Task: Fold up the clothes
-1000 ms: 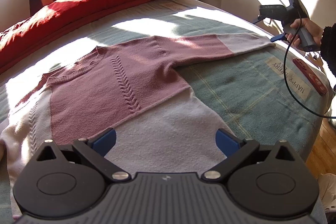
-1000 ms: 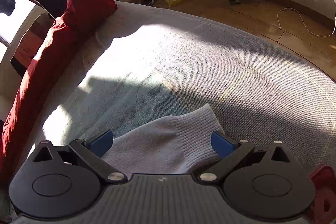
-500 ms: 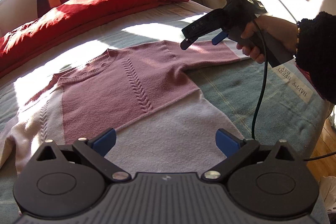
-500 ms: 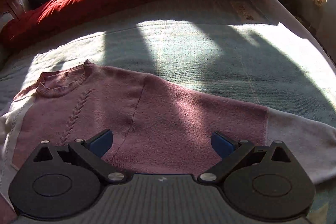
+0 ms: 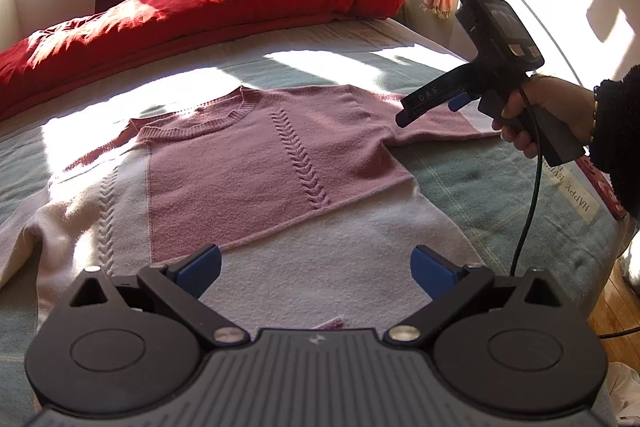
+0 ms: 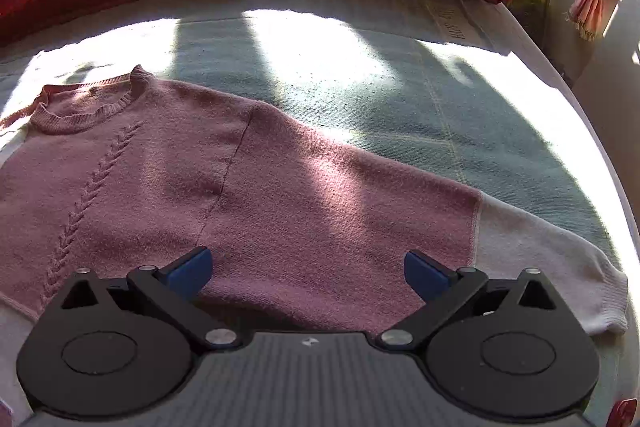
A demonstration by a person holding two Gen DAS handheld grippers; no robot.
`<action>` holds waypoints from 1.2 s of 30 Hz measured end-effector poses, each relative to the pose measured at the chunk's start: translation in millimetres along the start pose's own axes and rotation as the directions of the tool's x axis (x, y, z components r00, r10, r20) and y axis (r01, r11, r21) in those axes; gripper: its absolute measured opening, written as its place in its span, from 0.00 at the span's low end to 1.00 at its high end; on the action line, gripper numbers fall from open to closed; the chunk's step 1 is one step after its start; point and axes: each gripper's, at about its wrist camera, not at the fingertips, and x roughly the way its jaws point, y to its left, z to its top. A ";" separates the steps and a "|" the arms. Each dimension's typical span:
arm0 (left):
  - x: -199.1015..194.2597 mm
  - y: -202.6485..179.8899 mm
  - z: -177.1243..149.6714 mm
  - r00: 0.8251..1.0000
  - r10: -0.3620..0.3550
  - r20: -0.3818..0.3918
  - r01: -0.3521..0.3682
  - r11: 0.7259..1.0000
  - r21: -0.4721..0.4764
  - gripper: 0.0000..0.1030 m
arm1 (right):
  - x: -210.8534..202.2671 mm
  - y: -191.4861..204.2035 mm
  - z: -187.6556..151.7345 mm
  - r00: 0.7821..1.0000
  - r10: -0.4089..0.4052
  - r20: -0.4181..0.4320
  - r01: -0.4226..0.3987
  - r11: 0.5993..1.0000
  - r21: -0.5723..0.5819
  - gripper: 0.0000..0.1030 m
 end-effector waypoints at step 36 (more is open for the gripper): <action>-73.7 17.6 -7.6 0.994 0.085 0.071 -0.084 0.996 -0.022 0.98 | -78.0 73.5 -109.0 0.988 -0.027 -0.155 -0.002 0.983 -0.185 1.00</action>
